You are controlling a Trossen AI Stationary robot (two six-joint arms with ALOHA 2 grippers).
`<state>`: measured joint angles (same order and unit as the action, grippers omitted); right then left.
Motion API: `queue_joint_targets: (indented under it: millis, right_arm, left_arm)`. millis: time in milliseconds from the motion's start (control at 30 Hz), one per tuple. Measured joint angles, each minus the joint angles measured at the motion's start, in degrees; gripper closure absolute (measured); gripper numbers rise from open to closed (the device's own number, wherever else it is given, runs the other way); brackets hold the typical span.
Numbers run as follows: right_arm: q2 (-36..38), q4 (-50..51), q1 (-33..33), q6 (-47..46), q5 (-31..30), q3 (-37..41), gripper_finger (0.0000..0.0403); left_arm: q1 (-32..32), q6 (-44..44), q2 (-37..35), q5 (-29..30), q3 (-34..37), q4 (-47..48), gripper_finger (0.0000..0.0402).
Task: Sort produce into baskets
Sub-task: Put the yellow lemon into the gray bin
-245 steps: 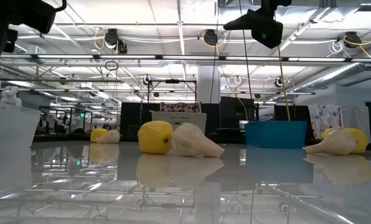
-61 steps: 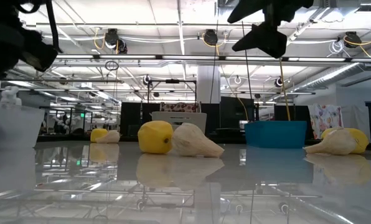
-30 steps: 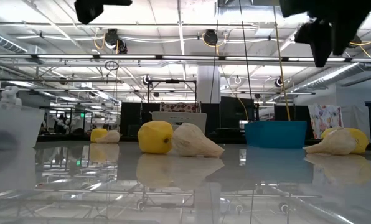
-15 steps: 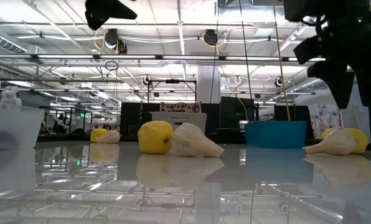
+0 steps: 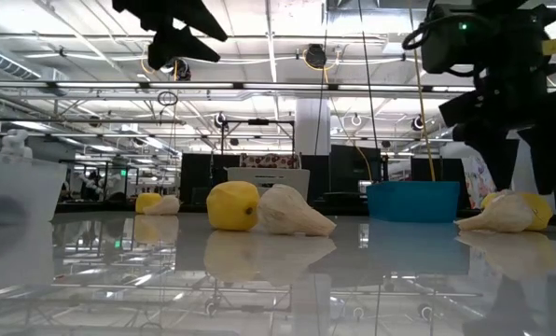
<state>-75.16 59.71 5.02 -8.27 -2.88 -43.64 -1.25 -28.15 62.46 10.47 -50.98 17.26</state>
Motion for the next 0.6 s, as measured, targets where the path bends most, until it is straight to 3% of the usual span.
queue_joint_targets:
  millis: [333, 600]
  right_arm:
    - [-4.1, -3.4, -1.7, -1.9, 0.7, 0.7, 0.0103]
    - [-13.1, -4.1, -1.7, -4.4, 0.2, 0.7, 0.0122]
  left_arm:
    - [6.7, 7.9, -6.5, -8.6, 0.0, 1.5, 0.0212]
    - [8.0, 9.5, -14.6, -8.9, 0.0, 11.6, 0.0212]
